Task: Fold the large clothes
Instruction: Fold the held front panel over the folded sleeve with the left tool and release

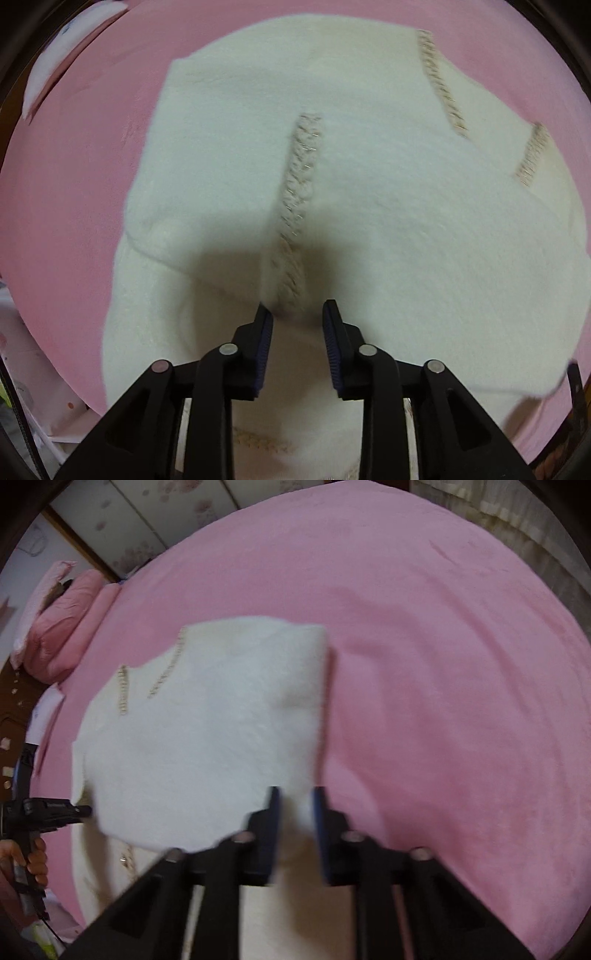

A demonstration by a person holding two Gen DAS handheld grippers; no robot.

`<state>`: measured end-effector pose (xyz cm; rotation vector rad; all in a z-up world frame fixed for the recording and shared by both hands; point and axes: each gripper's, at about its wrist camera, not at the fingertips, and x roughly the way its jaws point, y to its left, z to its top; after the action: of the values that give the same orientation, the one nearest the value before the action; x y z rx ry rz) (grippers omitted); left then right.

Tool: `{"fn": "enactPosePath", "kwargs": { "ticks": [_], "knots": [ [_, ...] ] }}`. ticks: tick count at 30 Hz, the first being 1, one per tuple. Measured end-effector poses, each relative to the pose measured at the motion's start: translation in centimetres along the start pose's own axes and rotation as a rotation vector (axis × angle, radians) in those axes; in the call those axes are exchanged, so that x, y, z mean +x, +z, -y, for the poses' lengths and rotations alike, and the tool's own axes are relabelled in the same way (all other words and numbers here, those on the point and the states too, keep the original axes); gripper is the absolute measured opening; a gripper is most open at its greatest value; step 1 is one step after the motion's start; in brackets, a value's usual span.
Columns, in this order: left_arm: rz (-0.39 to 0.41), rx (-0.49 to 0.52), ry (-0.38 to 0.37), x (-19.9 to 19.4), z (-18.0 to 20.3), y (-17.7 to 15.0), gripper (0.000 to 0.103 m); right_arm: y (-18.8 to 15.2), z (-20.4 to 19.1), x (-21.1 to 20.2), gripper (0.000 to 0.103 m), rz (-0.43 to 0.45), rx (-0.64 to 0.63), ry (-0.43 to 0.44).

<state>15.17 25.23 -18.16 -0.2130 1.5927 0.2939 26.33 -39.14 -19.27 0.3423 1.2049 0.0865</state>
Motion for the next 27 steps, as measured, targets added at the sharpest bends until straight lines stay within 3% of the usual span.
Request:
{"fn": "enactPosePath", "kwargs": {
  "ticks": [2,4,5,6,10,13,15,17,22,24,25,27],
  "knots": [
    [0.044,0.015,-0.014,-1.5,0.3,-0.8,0.032,-1.1,-3.0,1.1,0.001,-0.021,-0.035,0.083],
    [0.090,0.012,-0.016,-2.8,0.4,-1.6,0.046,-1.7,-5.4,3.7,0.001,-0.135,-0.061,0.165],
    [0.100,0.016,-0.028,-3.1,1.1,-1.9,0.055,-2.0,-6.3,4.8,0.001,-0.166,-0.086,0.153],
    [0.097,0.036,-0.059,-3.4,1.6,-2.3,0.055,-2.4,-7.1,5.6,0.001,-0.174,-0.115,0.124],
    [0.036,0.172,-0.135,-2.1,4.9,-2.6,0.055,-2.0,-7.8,7.1,0.001,-0.137,-0.038,0.091],
    [0.035,0.259,-0.113,-0.2,7.3,-2.1,0.037,-1.4,-8.0,7.4,0.000,-0.163,-0.053,0.060],
    [-0.001,0.252,-0.055,1.4,8.1,-0.7,0.023,-0.9,-7.7,7.0,0.000,-0.143,-0.101,-0.008],
    [0.000,0.229,-0.051,1.7,8.0,0.0,0.023,-0.6,-5.8,6.2,0.000,-0.097,-0.095,-0.100],
    [0.029,0.201,0.009,1.8,7.1,1.0,0.023,-0.1,-1.3,5.8,0.000,-0.094,-0.028,-0.208],
    [0.035,0.187,0.022,1.8,6.3,1.5,0.024,0.5,-1.2,5.9,0.000,-0.087,-0.057,-0.348],
    [0.033,0.177,0.024,1.8,5.9,1.8,0.024,0.9,-0.8,5.7,0.000,-0.075,-0.027,-0.430],
    [0.041,0.162,0.016,1.4,5.2,2.2,0.024,1.8,0.5,4.5,0.000,-0.008,0.105,-0.427]
  ]
}}
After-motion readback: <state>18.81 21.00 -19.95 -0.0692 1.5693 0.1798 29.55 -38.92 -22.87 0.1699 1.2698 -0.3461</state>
